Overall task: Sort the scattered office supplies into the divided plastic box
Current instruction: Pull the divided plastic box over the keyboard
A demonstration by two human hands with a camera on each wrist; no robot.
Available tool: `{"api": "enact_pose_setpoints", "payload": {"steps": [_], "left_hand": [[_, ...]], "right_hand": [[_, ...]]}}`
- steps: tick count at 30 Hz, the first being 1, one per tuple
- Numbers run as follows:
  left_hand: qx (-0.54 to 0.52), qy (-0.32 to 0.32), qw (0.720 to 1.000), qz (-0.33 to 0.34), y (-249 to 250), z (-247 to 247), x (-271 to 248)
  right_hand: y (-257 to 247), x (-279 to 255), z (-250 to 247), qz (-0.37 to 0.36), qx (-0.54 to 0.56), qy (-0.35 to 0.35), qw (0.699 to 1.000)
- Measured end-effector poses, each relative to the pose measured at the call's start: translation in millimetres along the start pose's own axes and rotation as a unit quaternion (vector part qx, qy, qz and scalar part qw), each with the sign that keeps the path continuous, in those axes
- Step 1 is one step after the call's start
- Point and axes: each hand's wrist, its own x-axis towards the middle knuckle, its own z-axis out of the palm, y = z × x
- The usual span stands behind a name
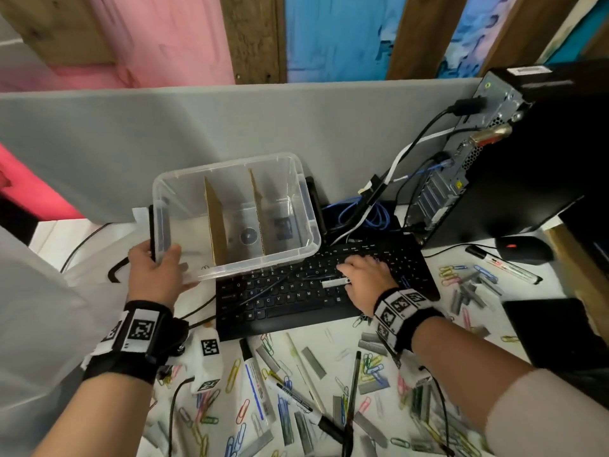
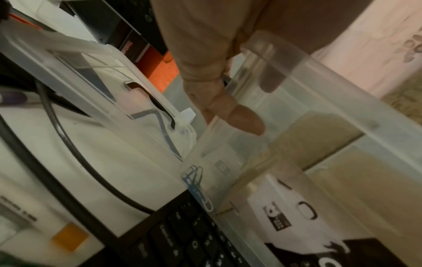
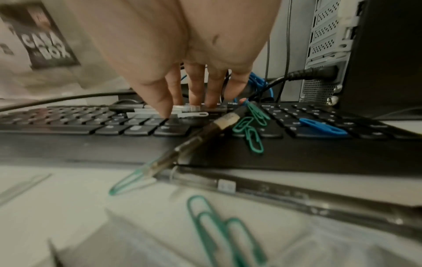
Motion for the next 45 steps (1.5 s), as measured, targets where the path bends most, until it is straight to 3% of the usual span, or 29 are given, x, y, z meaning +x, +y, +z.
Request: {"api": "enact_pose_setpoints", "payload": {"steps": [6,16,18,21,25,31,38,41,45], "left_hand": [[-0.06,-0.012,0.998,-0.012,7,-9,-9],[-0.027,-0.029,0.999,0.011,0,-4,-25],[-0.019,-0.033,0.999,0.014,-1,-4,-29],[-0.011,-0.037,0.999,0.011,-3,-3,-33],[-0.007,-0.041,0.999,0.005,-3,2,-37],[0.012,-0.051,0.999,0.009,-3,17,-46],[0.041,-0.046,0.998,0.012,0,25,-62],[0.028,-0.065,0.998,-0.001,3,32,-72],[0.017,-0.1,0.994,-0.026,-4,40,-82]], "right_hand": [[-2,-10,15,-0.009,-0.018,0.035,0.999],[-7,-63,33,-0.087,0.016,0.007,0.996],[-1,-65,22,-0.068,0.066,0.02,0.995],[20,-52,6,0.027,0.122,0.084,0.989],[48,-26,-3,0.119,0.117,0.066,0.984],[54,-26,2,0.07,0.089,-0.028,0.993],[35,-82,15,-0.014,0.096,-0.056,0.994],[35,-93,11,-0.001,0.126,-0.015,0.992],[43,-92,-10,0.088,0.206,0.056,0.973]]}}
